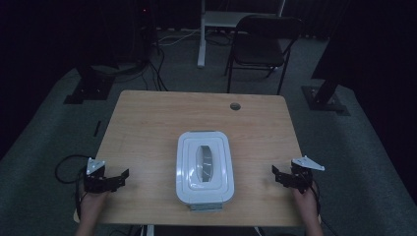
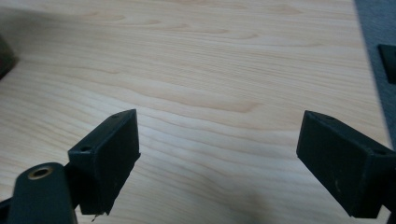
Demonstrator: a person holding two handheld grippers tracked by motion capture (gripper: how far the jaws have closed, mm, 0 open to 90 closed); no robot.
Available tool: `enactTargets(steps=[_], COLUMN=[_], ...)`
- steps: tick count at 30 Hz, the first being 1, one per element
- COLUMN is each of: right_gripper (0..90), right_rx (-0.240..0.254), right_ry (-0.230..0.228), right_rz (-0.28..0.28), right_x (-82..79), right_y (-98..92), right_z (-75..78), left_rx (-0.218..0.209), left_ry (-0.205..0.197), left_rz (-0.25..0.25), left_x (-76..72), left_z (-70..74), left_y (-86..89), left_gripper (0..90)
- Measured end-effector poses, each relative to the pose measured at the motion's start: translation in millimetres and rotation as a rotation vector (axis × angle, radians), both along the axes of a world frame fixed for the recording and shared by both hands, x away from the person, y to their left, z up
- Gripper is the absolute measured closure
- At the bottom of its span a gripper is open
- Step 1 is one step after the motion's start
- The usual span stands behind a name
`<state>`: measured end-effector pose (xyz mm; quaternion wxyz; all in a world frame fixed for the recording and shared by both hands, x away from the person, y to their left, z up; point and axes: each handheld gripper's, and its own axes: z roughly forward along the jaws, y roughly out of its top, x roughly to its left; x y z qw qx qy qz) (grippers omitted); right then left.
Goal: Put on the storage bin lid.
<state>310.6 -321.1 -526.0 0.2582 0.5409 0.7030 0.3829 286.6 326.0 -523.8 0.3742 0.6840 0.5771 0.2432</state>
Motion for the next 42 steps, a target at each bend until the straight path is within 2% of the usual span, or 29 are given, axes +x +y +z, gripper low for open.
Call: enactTargets(steps=[4, 8, 10, 14, 16, 19, 22, 25, 27, 31, 33, 38, 42], right_gripper=[12.7, 12.7, 12.7, 12.7, 12.7, 12.7, 12.7, 12.7, 13.0, 12.6, 12.6, 12.2, 12.3], right_rx=[-0.019, -0.060, -0.058, -0.042, -0.029, -0.051, -0.052, -0.056, -0.057, -0.063, -0.061, -0.061, -0.062], right_ry=[0.012, 0.033, 0.040, 0.056, 0.070, 0.088, 0.081, 0.106, 0.144, 0.144, 0.145, 0.146, 0.147], right_rz=[-0.056, -0.101, -0.126, -0.172, -0.179, -0.183, -0.191, -0.203, -0.213, -0.222, -0.231, -0.241, -0.239], right_x=[-3.8, -6.2, -6.3, -5.9, -4.9, -2.7, -1.5, 0.5, 2.8, 4.0, 4.7, 8.0, 8.7], right_y=[-6.1, -8.3, -10.0, -11.6, -11.9, -10.7, -10.0, -10.1, -10.1, -9.7, -9.2, -8.8, -8.9], right_z=[-3.0, -10.0, -12.4, -16.1, -18.9, -22.6, -22.4, -23.1, -24.4, -24.4, -24.4, -24.4, -24.4], left_rx=[0.009, 0.030, 0.037, 0.050, 0.050, 0.045, 0.055, 0.075, 0.091, 0.109, 0.134, 0.129, 0.129], left_ry=[0.008, 0.039, 0.058, 0.099, 0.109, 0.134, 0.154, 0.163, 0.164, 0.160, 0.155, 0.155, 0.155], left_rz=[0.034, 0.073, 0.095, 0.108, 0.107, 0.117, 0.123, 0.132, 0.136, 0.141, 0.144, 0.196, 0.206], left_x=[-6.0, -9.3, -10.1, -9.6, -8.7, -7.4, -6.4, -5.4, -4.9, -4.6, -4.2, -0.9, 0.7], left_z=[-0.8, -2.4, -4.7, -9.3, -11.5, -14.6, -17.9, -18.8, -19.7, -20.7, -22.0, -22.4, -22.4], left_y=[7.2, 12.0, 14.1, 15.2, 15.1, 15.0, 13.5, 10.6, 9.6, 8.4, 6.6, 6.5, 6.5], left_gripper=[0.4, 0.4, 0.4, 0.4, 0.4, 0.4, 0.4, 0.4, 0.4, 0.4, 0.5, 0.5, 0.4])
